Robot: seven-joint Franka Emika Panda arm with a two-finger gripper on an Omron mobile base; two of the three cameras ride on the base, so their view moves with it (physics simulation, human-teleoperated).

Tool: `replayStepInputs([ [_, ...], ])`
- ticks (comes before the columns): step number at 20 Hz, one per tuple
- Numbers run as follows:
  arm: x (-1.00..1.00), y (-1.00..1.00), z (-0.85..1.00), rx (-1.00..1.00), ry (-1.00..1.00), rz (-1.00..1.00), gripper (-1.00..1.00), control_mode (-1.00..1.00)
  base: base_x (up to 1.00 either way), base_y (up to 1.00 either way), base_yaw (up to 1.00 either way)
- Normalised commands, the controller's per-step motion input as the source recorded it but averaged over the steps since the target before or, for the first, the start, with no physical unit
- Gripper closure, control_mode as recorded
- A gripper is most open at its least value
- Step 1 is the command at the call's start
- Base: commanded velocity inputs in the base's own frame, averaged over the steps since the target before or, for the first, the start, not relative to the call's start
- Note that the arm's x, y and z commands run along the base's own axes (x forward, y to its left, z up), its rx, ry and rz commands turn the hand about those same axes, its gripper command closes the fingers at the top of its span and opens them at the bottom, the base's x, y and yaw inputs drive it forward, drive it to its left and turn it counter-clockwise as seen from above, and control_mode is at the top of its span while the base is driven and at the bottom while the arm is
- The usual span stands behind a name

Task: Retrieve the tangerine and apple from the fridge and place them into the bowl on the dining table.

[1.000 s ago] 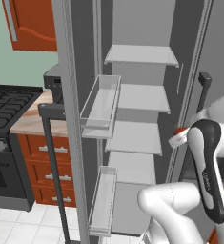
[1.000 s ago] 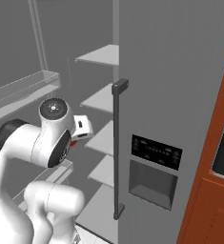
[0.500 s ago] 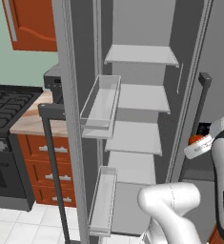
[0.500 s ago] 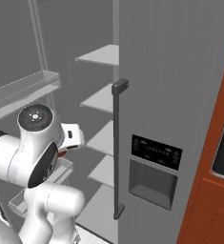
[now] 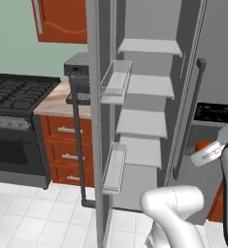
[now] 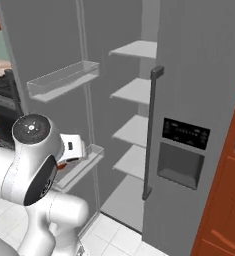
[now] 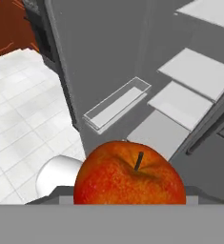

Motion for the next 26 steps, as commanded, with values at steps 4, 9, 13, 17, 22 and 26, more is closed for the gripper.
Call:
replayStepInputs([
  [4,0.0,0.0,0.0,0.0,0.0,0.0,1.0,1.0,-0.42,0.4,0.35],
  [9,0.0,0.0,0.0,0.0,0.0,0.0,1.0,1.0,-0.24,0.55,0.56],
  [13,0.0,0.0,0.0,0.0,0.0,0.0,1.0,1.0,0.0,0.88,0.58],
  [17,0.0,0.0,0.0,0.0,0.0,0.0,1.0,1.0,0.0,1.0,0.53],
  [22,0.0,0.0,0.0,0.0,0.0,0.0,1.0,1.0,0.27,0.97,0.51],
  [26,0.0,0.0,0.0,0.0,0.0,0.0,1.0,1.0,0.97,0.66,0.36],
])
